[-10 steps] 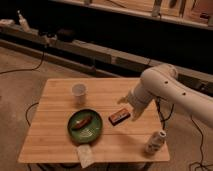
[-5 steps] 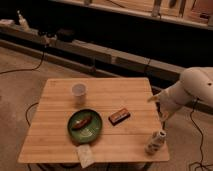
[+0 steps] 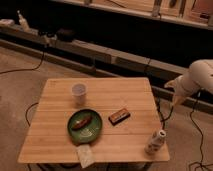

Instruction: Move the arm in a circular motion

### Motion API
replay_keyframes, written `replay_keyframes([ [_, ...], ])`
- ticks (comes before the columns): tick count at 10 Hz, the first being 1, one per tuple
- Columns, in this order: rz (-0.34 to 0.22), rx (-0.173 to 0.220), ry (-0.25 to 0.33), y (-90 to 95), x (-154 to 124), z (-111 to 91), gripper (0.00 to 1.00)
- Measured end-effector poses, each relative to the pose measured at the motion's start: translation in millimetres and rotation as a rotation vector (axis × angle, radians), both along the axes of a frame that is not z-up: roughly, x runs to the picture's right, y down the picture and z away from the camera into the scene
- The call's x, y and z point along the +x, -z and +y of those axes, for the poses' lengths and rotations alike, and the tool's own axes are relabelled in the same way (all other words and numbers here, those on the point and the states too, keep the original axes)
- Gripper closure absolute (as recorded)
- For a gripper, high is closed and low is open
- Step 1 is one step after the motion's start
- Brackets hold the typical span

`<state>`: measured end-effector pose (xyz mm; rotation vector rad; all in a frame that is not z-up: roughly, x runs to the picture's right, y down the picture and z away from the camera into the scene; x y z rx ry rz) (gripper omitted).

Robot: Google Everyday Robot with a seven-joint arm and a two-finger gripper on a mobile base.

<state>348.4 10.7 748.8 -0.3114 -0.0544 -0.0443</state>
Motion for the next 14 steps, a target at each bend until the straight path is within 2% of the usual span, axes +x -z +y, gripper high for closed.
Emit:
replay_keyframes([
  [2, 0.032, 0.020, 0.012, -33.1, -23, -34, 0.35],
  [3, 0.046, 0.016, 0.020, -50.5, -40, -50, 0.35],
  [5, 0.058, 0.005, 0.017, -67.6, -63, -67, 0.35],
  [7, 0.051, -0.022, 0.016, -81.0, -101, -78, 0.35],
  [9, 0.022, -0.045, 0.044, -79.9, -141, -75, 0.35],
  [12, -0.016, -0.099, 0.107, -58.9, -193, -49, 0.35],
  [13, -0.051, -0.108, 0.131, -49.1, -211, -37, 0.35],
  [14, -0.103, -0.101, 0.162, -36.4, -232, -26, 0.35],
])
